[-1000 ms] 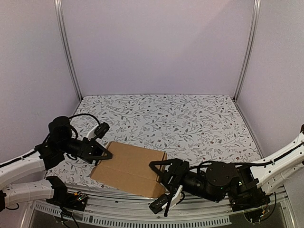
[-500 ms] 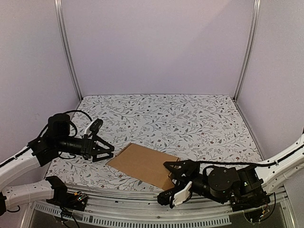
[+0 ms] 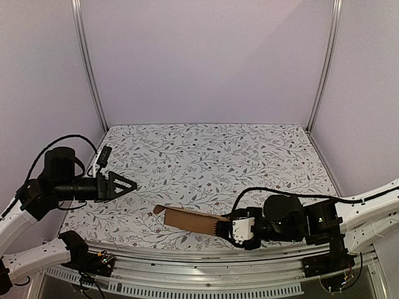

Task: Fold the paper box

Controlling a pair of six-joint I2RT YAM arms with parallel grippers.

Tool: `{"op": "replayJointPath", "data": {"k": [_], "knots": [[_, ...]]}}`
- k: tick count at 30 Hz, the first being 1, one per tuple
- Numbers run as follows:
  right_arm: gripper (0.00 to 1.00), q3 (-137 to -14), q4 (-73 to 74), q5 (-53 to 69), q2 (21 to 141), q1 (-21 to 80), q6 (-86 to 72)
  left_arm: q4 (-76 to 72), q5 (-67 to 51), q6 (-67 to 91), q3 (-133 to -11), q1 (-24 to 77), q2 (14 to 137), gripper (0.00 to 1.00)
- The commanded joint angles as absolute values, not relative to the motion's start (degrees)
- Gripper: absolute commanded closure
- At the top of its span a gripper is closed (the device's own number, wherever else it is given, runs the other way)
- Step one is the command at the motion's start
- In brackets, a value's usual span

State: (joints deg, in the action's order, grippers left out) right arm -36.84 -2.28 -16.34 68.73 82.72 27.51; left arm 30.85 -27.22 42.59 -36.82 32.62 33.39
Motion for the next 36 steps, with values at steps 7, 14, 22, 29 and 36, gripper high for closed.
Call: {"op": "replayJointPath", "data": {"k": [7, 14, 22, 29, 36], "knots": [[0.63, -37.64, -3.71, 16.62, 72.47, 69.22, 10.31, 34.15, -12.24, 40.28, -37.75, 45.16, 36.45, 0.24], [0.63, -38.01, -7.95, 21.88, 77.36, 65.34, 8.79, 34.24, 1.71, 37.41, -40.95, 56.95, 45.74, 0.28], [0.65, -36.74, -11.86, 22.32, 80.42, 64.63, 7.21, 34.06, 10.81, 36.88, -40.97, 60.71, 53.52, 0.38], [0.65, -35.51, -13.33, 21.62, 79.75, 64.63, 5.81, 31.99, 8.86, 37.35, -40.6, 62.28, 57.34, 0.48], [0.66, -34.99, -14.94, 20.77, 80.1, 64.65, 5.28, 31.14, 8.02, 38.31, -40.58, 63.52, 59.28, 0.76]]}}
